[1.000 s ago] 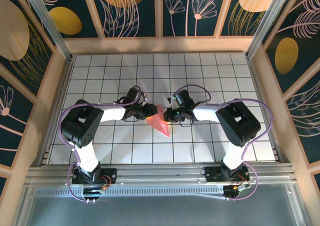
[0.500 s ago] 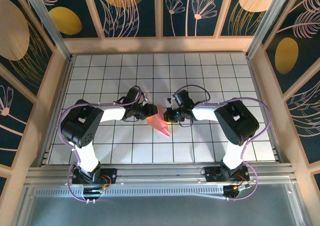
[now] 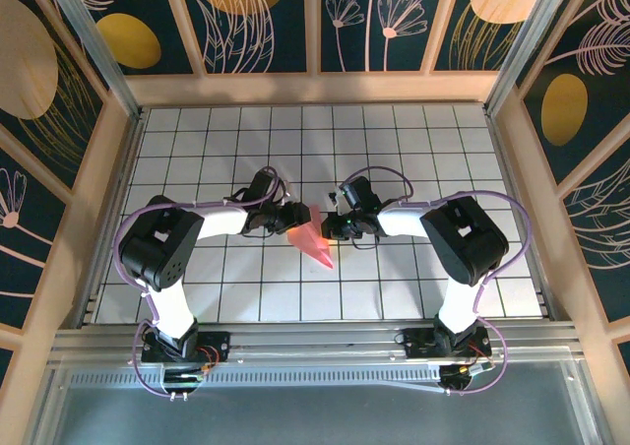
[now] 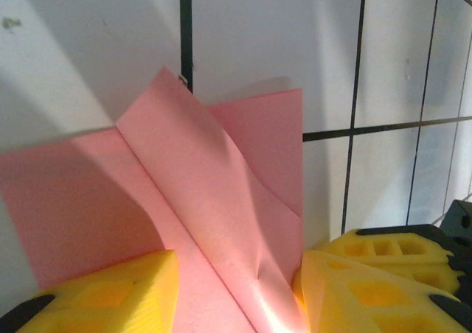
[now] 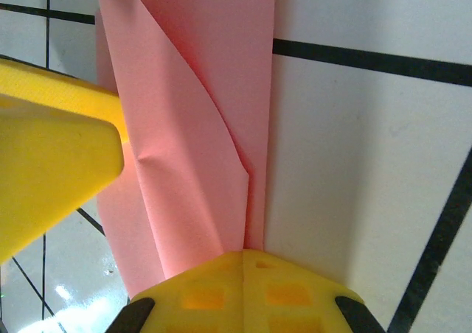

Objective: Fold a paper plane with a square sheet of paper (fold left side to right side)
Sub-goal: Fourth fold the wing at the center of the table.

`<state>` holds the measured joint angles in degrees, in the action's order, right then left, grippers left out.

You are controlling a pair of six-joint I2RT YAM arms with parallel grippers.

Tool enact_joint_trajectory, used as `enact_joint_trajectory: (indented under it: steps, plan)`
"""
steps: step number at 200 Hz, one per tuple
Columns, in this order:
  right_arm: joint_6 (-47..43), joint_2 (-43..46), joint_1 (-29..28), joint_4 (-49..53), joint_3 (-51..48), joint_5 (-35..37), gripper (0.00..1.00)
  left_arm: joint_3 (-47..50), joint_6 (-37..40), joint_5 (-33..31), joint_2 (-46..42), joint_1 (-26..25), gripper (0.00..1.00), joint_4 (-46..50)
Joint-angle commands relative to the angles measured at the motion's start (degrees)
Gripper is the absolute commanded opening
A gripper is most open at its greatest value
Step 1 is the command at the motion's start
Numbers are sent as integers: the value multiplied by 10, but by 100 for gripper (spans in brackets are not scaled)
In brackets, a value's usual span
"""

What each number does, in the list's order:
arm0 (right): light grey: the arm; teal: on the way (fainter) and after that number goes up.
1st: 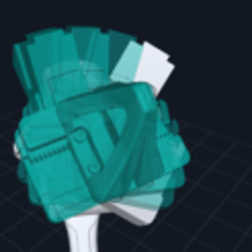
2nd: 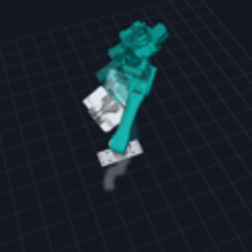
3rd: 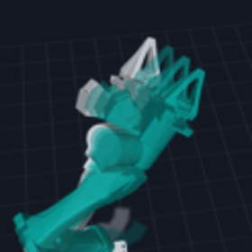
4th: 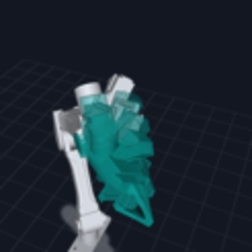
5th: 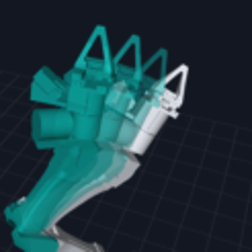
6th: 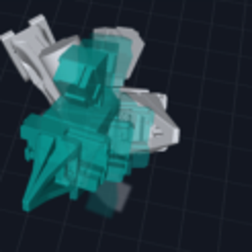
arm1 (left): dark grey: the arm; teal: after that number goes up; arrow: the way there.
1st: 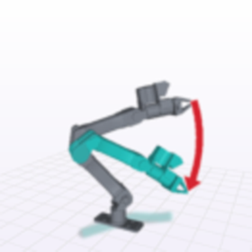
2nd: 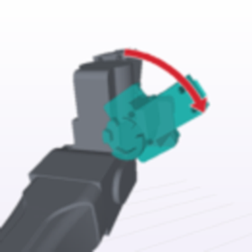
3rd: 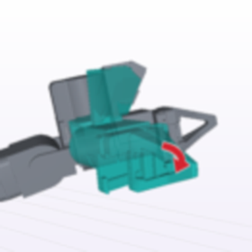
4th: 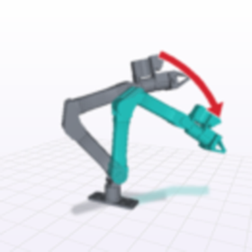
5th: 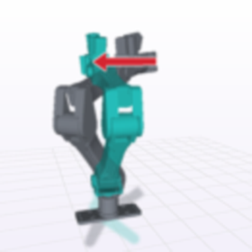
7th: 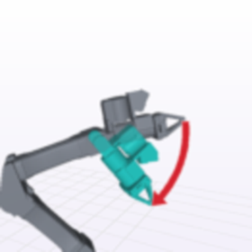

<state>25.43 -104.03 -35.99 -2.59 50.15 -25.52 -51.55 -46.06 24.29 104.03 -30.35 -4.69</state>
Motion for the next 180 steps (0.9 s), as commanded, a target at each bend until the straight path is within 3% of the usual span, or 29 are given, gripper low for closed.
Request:
enact_joint_trajectory:
  steps: [1, 46, 81, 113, 180]
  plan:
    - [0, -28, 0, 43, -20, 29, 0, -32, 25, -33, -21, 0, 49, 48]
    - [2, -26, -1, 46, -24, 33, 0, -50, 54, -72, -81, 0, 49, 74]
    - [1, -25, -3, 51, -21, 38, 0, -17, 41, 9, -74, -2, 28, 18]
    - [1, -26, -5, 56, -20, 39, 0, -23, 38, 31, -27, -16, 11, 9]
    - [-5, -32, -9, 72, -11, 49, 0, -24, 33, 31, 31, -23, 4, -5]
